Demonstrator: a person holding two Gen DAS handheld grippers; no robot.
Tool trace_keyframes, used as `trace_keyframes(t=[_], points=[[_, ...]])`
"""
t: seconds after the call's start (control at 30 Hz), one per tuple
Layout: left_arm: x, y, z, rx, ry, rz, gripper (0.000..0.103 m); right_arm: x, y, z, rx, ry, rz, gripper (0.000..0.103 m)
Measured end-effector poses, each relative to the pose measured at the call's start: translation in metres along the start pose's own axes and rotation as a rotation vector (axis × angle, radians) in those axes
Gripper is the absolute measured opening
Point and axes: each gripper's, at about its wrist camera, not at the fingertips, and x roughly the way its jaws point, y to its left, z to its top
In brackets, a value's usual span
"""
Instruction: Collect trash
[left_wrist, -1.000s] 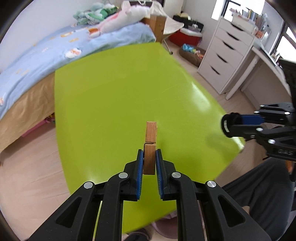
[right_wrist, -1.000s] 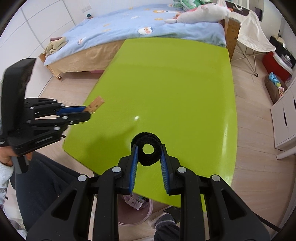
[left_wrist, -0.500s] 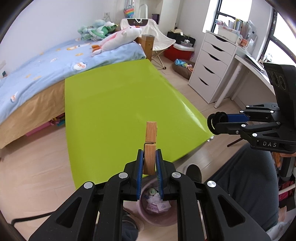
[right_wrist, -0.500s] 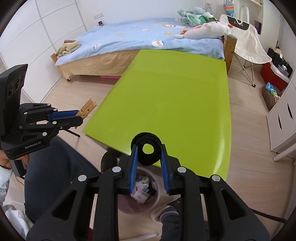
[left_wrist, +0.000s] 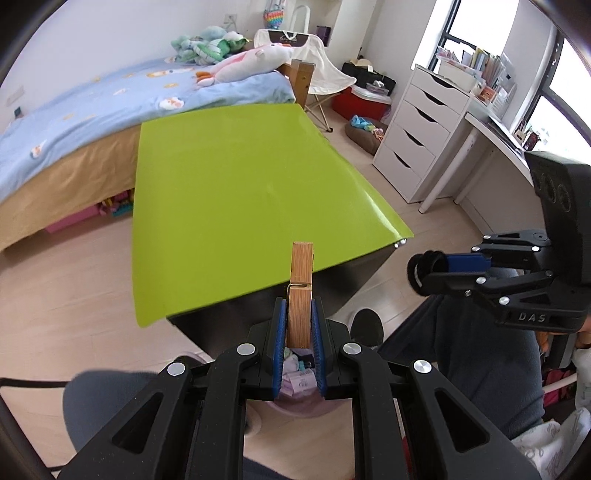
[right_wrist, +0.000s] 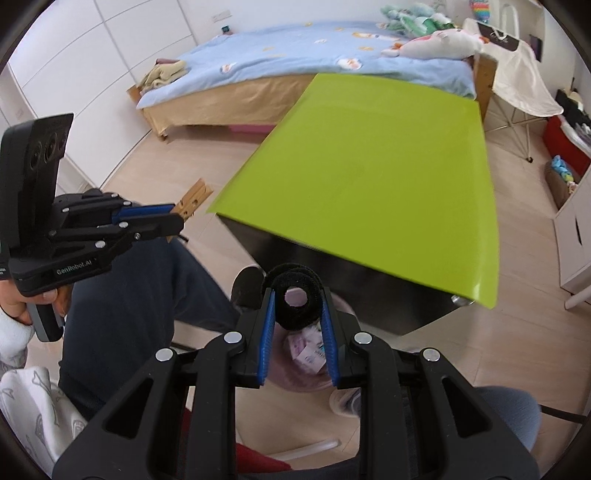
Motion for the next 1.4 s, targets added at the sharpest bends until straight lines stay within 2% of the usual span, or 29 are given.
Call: trace_keyframes(t=[0.17,0.23,0.27,0.33,0.47,0.67,1.03,1.1,1.13,1.17,1.2,1.27,1.4], points=[[-0.005,-0.001,-0.004,0.001,0.004,-0.008,0.014,0.008,0.006,-0.002,-0.011,0.017,0.027,0.024],[-0.006,-0.001,-0.003,0.005,0.000,-0.012,0.014,0.011,0.009,-0.001,-0.016,0.022,0.038,0.029],[-0.006,-0.001,-0.001,0.007,-0.001,-0.015,0.014,0.011,0.009,0.000,-0.014,0.023,0.042,0.034],[-0.007,-0.003,-0.001,0.013,-0.003,-0.018,0.014,0.011,0.008,-0.001,-0.006,0.013,0.043,0.068],[-0.006,-0.007,-0.002,0.025,0.001,-0.025,0.014,0.005,0.000,0.000,0.032,-0.011,0.034,0.088],[-0.001,-0.014,-0.004,0.054,0.019,-0.045,0.014,-0.007,-0.010,-0.002,0.077,-0.050,0.024,0.095],[0.008,-0.032,0.001,0.111,0.054,-0.084,0.014,-0.034,-0.033,-0.006,0.155,-0.108,-0.010,0.097],[0.011,-0.034,0.001,0.117,0.062,-0.095,0.020,-0.037,-0.036,-0.007,0.165,-0.116,-0.011,0.097],[0.013,-0.035,0.001,0.118,0.067,-0.095,0.033,-0.038,-0.037,-0.007,0.168,-0.119,-0.011,0.097],[0.015,-0.035,0.001,0.114,0.068,-0.098,0.055,-0.039,-0.038,-0.007,0.171,-0.121,-0.009,0.097],[0.016,-0.034,0.001,0.102,0.063,-0.107,0.062,-0.040,-0.039,-0.008,0.173,-0.123,-0.008,0.097],[0.017,-0.031,0.002,0.084,0.055,-0.097,0.085,-0.040,-0.038,-0.009,0.172,-0.123,-0.010,0.097],[0.015,-0.024,0.004,0.052,0.038,-0.073,0.090,-0.040,-0.036,-0.009,0.165,-0.130,-0.012,0.098]])
